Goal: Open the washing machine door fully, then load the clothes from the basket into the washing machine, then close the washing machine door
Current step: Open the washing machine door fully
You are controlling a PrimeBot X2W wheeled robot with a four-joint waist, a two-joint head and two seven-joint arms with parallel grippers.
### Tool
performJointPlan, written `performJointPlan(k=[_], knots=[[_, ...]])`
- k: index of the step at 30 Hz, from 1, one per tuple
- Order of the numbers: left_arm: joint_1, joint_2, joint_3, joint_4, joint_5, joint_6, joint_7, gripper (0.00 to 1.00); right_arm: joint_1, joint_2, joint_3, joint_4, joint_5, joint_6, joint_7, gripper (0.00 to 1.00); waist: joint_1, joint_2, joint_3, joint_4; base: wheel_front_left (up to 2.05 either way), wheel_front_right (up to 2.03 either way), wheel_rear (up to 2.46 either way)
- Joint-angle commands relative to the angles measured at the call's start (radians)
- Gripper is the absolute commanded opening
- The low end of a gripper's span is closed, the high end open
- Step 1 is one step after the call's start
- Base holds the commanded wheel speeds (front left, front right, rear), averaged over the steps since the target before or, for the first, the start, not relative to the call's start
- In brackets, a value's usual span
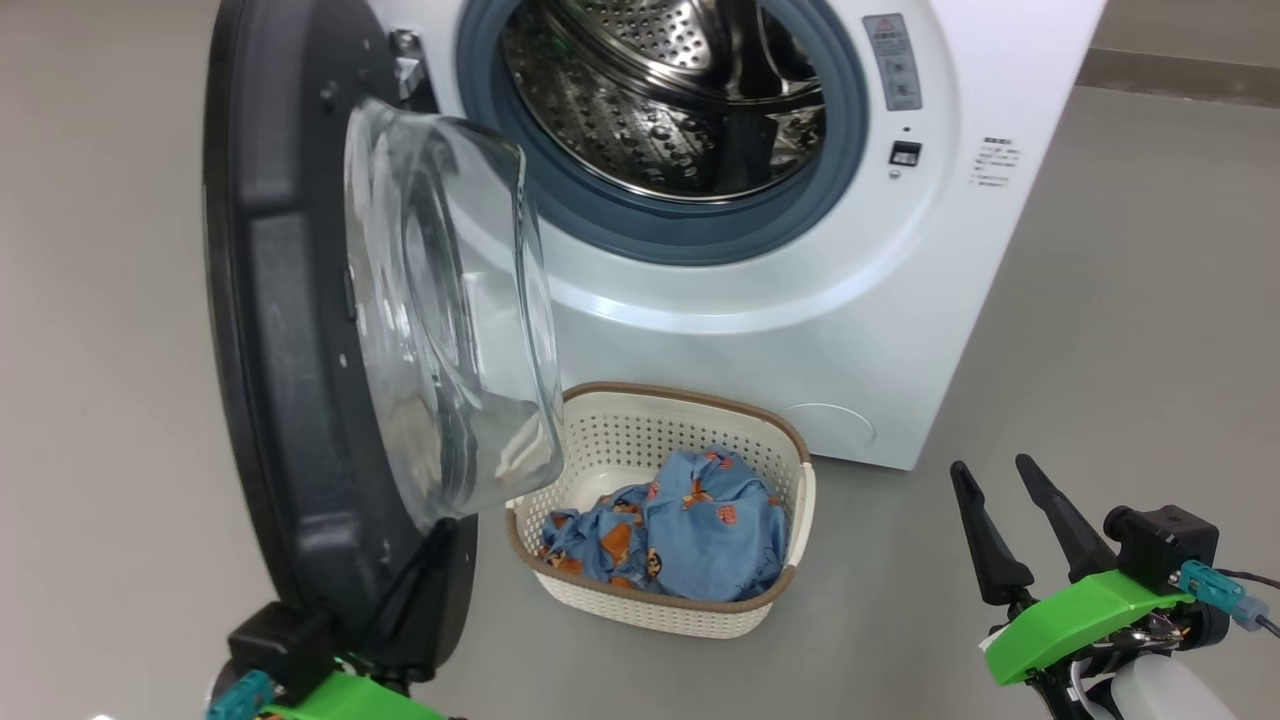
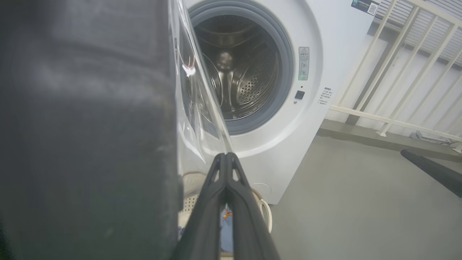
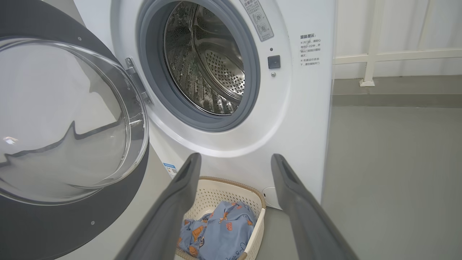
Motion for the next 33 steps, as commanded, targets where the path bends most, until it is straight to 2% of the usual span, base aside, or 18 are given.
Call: performJointPlan(k=[1,7,13,33], knots=[[-0.041,0.032,0.060,-0.016,-0.013,0.017,-0.003,0.00,-0.021,-0.008,0.018,-0.019,0.019,0.005,-0.012,1.00,0.0000,0.0000,0.000,0.013,0.00,0.00,0.00],[-0.054,0.057,0.080,-0.007,-0.019,0.024,0.007,0.00,-0.022,-0.008,0.017,-0.019,0.019,0.005,-0.012,1.00,0.0000,0.0000,0.008,0.050,0.00,0.00,0.00],[-0.093,0.108,0.102,0.028,-0.018,0.021,0.028,0.00,-0.032,-0.004,0.020,-0.018,0.015,0.005,-0.012,1.00,0.0000,0.0000,0.022,0.088,0.00,0.00,0.00],[-0.265,0.184,0.223,0.254,-0.098,0.018,-0.004,0.00,-0.079,0.032,0.000,-0.015,-0.003,0.005,-0.012,1.00,0.0000,0.0000,0.113,0.184,0.00,0.00,0.00]])
